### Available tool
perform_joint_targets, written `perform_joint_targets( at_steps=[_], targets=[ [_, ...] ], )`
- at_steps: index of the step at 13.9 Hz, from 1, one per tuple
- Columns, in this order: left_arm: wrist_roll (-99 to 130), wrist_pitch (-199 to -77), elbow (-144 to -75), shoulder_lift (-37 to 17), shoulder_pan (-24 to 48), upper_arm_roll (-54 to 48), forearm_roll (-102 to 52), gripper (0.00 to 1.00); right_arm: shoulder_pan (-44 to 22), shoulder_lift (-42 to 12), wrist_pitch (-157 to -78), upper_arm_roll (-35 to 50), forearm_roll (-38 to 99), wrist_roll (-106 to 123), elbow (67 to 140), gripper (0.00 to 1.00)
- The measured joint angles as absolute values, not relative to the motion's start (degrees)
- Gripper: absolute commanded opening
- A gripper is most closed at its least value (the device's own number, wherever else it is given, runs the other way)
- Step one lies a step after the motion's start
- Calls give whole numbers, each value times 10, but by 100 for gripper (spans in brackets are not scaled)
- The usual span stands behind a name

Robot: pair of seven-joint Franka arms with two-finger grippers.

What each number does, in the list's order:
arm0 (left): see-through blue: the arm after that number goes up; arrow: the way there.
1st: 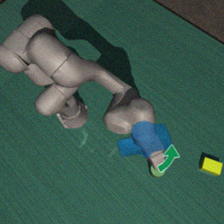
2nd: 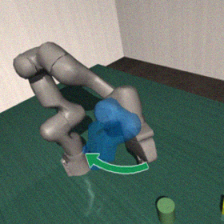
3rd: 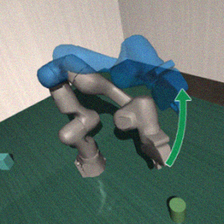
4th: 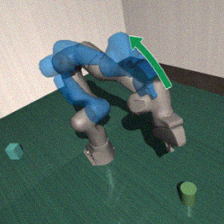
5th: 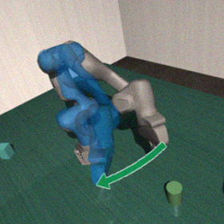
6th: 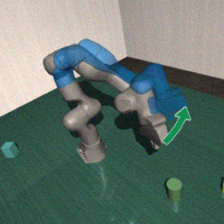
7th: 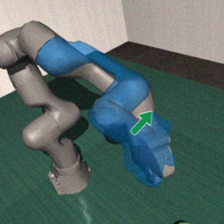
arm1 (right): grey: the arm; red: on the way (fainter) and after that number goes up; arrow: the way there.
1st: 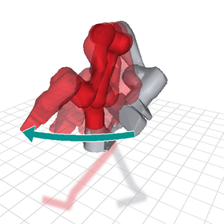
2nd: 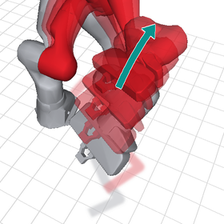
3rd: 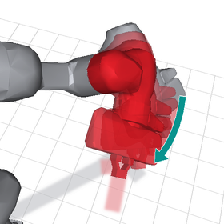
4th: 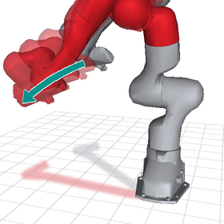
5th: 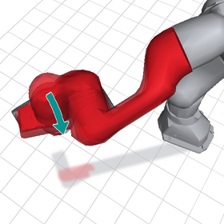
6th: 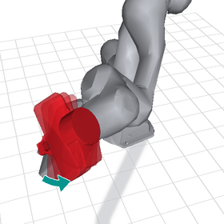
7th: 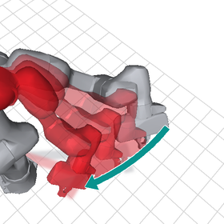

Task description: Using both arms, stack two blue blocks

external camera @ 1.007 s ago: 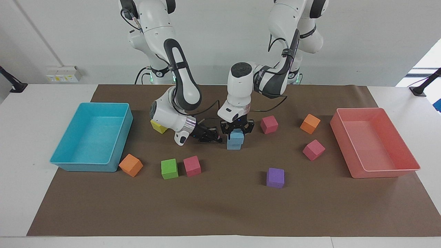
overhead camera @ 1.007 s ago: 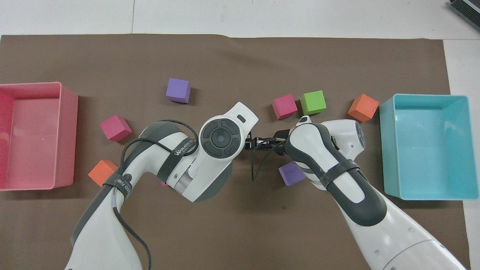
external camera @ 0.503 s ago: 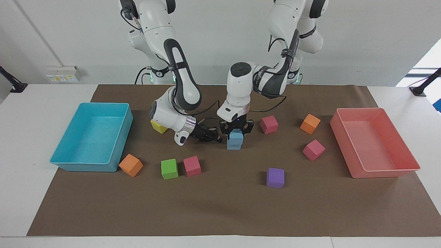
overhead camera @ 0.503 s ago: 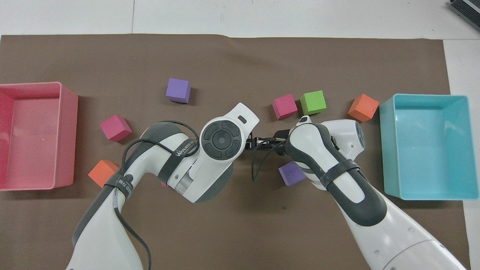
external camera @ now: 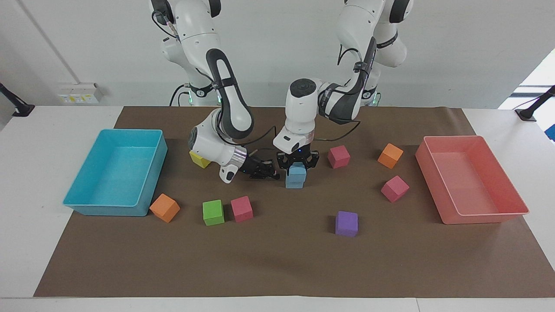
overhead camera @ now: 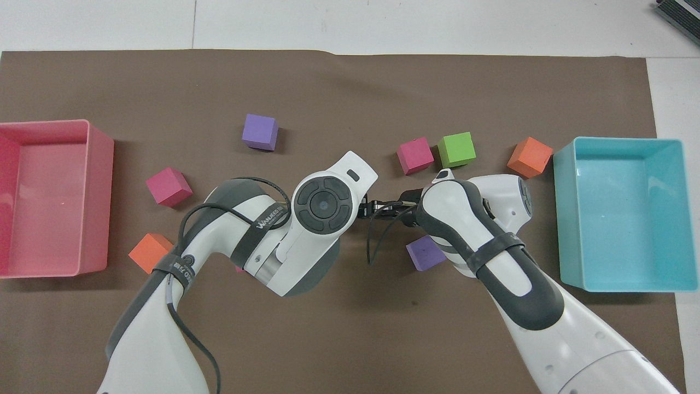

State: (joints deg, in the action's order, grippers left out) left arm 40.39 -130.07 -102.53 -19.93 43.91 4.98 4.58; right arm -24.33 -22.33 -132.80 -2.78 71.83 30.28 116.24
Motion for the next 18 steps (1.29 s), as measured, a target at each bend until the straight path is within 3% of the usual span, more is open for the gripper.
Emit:
perform_joint_targets(
  at_steps=[8, 13, 16, 18],
  targets=[
    [405, -1301, -1026, -199, 439, 50, 46, 67, -243, -223, -1328, -28, 718, 303, 1162, 0],
    [405, -1301, -1027, -199, 439, 50, 46, 72, -243, -223, -1328, -28, 718, 303, 1162, 0],
    [405, -1301, -1027, -199, 439, 50, 46, 89, -243, -223, -1328, -28, 718, 303, 1162, 0],
    [405, -1301, -1027, -199, 439, 49, 46, 89, -243, -223, -1328, -28, 718, 303, 1162, 0]
  ],
)
